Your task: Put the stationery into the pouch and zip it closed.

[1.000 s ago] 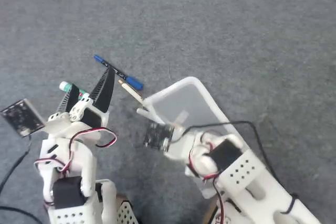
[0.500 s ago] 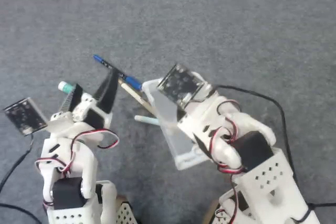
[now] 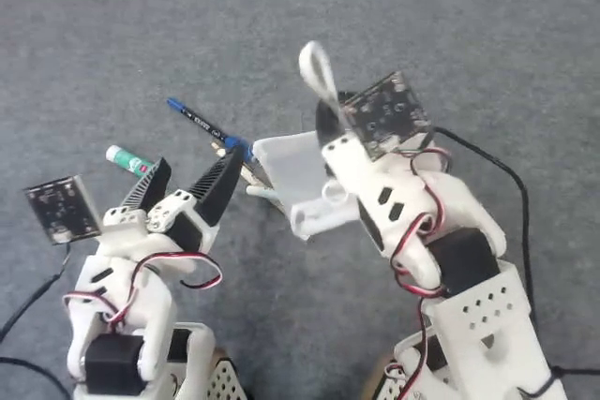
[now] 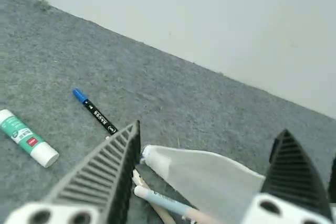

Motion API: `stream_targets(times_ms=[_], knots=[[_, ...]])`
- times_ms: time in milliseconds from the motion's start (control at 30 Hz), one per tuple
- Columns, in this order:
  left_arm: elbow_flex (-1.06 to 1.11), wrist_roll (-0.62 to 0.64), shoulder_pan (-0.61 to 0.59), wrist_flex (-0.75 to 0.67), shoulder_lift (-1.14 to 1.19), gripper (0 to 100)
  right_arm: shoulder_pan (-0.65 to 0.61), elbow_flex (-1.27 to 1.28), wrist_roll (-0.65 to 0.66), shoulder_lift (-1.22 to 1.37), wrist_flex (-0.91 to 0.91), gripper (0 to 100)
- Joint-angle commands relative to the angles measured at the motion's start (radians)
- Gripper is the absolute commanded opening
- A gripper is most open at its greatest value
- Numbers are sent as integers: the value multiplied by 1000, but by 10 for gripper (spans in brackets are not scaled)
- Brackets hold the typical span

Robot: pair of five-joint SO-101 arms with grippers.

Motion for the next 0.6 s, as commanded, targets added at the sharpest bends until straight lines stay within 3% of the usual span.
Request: stream_targets(times_ms=[0, 267, 567], knots=[[-58, -61, 61, 3, -11, 371, 16, -57, -17, 4, -76, 6], [-156, -173, 235, 170, -12, 371, 13, -55, -68, 5, -171, 6], [-105, -189, 264, 132, -6, 370, 2, -55, -87, 5, -191, 6]])
